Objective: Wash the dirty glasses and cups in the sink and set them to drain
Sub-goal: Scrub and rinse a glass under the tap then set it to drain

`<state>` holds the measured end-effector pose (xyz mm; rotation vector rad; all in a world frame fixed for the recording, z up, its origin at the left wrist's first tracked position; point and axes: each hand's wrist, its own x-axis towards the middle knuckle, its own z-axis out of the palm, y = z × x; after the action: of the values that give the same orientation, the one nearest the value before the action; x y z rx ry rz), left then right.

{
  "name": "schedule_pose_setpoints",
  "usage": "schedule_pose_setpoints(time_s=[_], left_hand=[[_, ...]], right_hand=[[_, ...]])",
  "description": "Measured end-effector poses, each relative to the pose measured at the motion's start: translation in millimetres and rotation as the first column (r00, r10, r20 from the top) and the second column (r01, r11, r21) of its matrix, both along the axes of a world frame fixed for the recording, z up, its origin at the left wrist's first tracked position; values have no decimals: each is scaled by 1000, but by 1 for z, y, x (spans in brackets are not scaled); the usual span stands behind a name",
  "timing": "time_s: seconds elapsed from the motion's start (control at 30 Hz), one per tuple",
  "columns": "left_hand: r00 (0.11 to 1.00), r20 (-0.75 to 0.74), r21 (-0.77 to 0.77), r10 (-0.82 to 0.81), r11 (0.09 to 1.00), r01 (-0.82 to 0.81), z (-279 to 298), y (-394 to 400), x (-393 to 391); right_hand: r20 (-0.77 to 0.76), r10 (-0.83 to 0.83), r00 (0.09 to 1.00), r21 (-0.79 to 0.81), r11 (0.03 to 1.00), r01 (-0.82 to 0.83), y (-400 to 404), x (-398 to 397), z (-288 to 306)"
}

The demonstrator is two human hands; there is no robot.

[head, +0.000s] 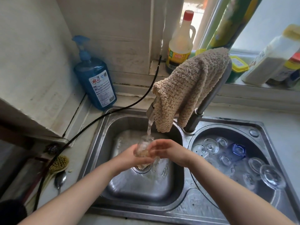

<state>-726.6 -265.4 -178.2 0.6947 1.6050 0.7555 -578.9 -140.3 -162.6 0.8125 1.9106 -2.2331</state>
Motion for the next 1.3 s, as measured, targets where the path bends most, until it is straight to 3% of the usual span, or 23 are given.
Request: schedule_pose_setpoints(time_s=[0.1,0.2,0.3,0.4,0.47,0.53,0.6,0.63,0.67,0.7,0.73,0.8,0.87,0.9,0.93,1.0,1.03,1.07,1.1,1.13,1.17,1.23,1.3], left_hand=[[945,-324,-23,-49,999,44,-1,-4,3],[733,-673,-3,-101,991,135,3,-1,12],[595,-798,4,-96,986,164,4,10,15],[717,-697,74,-27,991,110,3,18,3],[842,-540,128,-9,988,92,3,17,-7],[865,-495,163,-80,970,182,5,14,-14],[867,-482,186,-126,953,241,6,10,-18],[872,-472,193,-128,950,244,6,9,-19],[873,-473,208,-118,948,240,6,8,-19],[872,-480,224,-96,947,228,7,10,-19],[867,-494,239,-71,947,214,8,12,-19],[847,-530,261,-31,945,198,6,15,-16],[839,-544,250,-6,954,169,3,15,-12],[841,-540,246,8,958,149,1,13,-9],[846,-533,260,21,955,140,0,12,-7],[846,-531,297,36,944,147,-1,10,-6],[832,-553,298,29,940,165,0,11,-6],[813,-582,289,20,939,183,2,12,-6],[801,-599,276,13,942,191,3,13,-6],[800,-600,268,7,944,192,4,14,-7],[807,-591,264,2,945,192,4,14,-7],[836,-549,265,15,951,157,5,13,-6],[859,-507,295,79,952,86,5,15,-7]], right_hand=[[58,-110,992,-85,990,115,1,-6,0],[78,-166,983,-152,973,176,1,-14,2],[51,-135,990,-165,976,141,-4,-26,11],[36,-54,998,-52,997,56,-11,-31,19],[78,141,987,261,953,-157,-15,-26,21],[256,405,878,616,631,-471,-11,-15,16],[510,500,700,781,71,-620,-1,-5,10],[583,486,651,787,-138,-601,4,-2,8],[604,458,652,790,-237,-565,5,-2,7],[593,426,683,802,-238,-548,4,-4,6],[567,399,721,818,-165,-552,-2,-7,6],[432,369,823,807,250,-535,-20,-16,6],[253,309,917,546,737,-399,-35,-25,19],[149,253,956,320,902,-288,-37,-29,27],[71,146,987,50,987,-150,-36,-31,36],[38,-13,999,-280,960,24,-37,-32,46],[26,1,1000,-251,968,6,-39,-29,46],[36,73,997,-87,994,-70,-42,-25,44],[88,189,978,194,960,-203,-44,-21,37],[215,299,930,485,794,-367,-41,-15,30],[380,342,859,677,530,-510,-33,-10,25],[560,338,756,778,97,-620,-11,-3,19],[617,330,715,774,-89,-627,0,-4,21]])
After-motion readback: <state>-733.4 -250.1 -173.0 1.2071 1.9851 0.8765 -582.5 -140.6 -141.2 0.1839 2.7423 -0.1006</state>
